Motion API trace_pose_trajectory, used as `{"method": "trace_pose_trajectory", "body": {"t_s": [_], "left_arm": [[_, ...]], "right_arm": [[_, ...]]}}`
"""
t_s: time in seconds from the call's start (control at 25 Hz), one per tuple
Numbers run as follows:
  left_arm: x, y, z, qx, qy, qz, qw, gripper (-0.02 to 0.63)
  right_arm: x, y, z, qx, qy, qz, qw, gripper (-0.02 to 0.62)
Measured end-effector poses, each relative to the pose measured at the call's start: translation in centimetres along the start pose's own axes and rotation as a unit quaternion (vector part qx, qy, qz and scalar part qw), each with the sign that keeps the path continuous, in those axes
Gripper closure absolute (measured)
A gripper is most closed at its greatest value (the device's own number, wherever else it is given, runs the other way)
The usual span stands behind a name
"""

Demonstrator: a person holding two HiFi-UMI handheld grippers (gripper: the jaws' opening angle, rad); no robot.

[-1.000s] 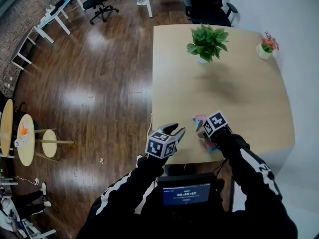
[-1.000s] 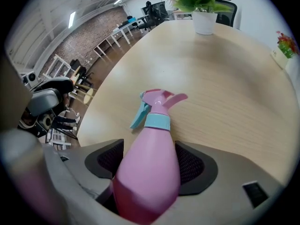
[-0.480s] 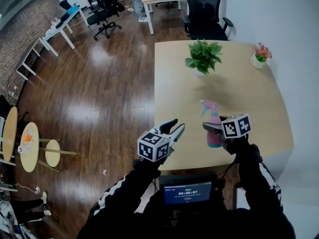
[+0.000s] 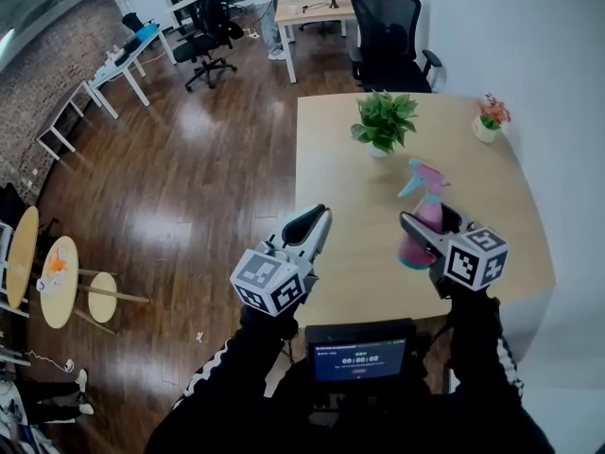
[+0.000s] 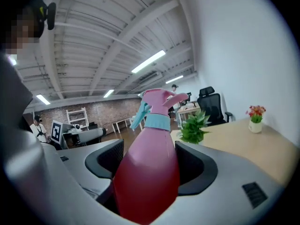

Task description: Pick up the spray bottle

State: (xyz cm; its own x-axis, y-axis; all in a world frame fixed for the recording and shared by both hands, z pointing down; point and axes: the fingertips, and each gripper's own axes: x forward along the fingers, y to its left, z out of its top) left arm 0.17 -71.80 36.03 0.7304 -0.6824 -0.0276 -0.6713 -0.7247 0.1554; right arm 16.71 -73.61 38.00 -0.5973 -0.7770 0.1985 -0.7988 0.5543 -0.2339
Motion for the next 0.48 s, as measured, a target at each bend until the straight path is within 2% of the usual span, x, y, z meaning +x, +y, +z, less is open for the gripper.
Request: {"method": "trace_pose_trajectory", "body": {"t_s": [0.16,0.48], "left_arm": [[-1.4,-0.3,1.2,0.009,-0.017,0.011,0.9998,0.601],[-2.6,-0.5,2.4,0.022,-0.025,0.016,0.9993,0.603]], "right_arm": [[-2.2,1.2,2.4,-0.026,-0.055,-0.012,0.998,0.265],[-4.4,2.5,4.1,-0.057,-0.112,-0.019,0.992,0.265]]}}
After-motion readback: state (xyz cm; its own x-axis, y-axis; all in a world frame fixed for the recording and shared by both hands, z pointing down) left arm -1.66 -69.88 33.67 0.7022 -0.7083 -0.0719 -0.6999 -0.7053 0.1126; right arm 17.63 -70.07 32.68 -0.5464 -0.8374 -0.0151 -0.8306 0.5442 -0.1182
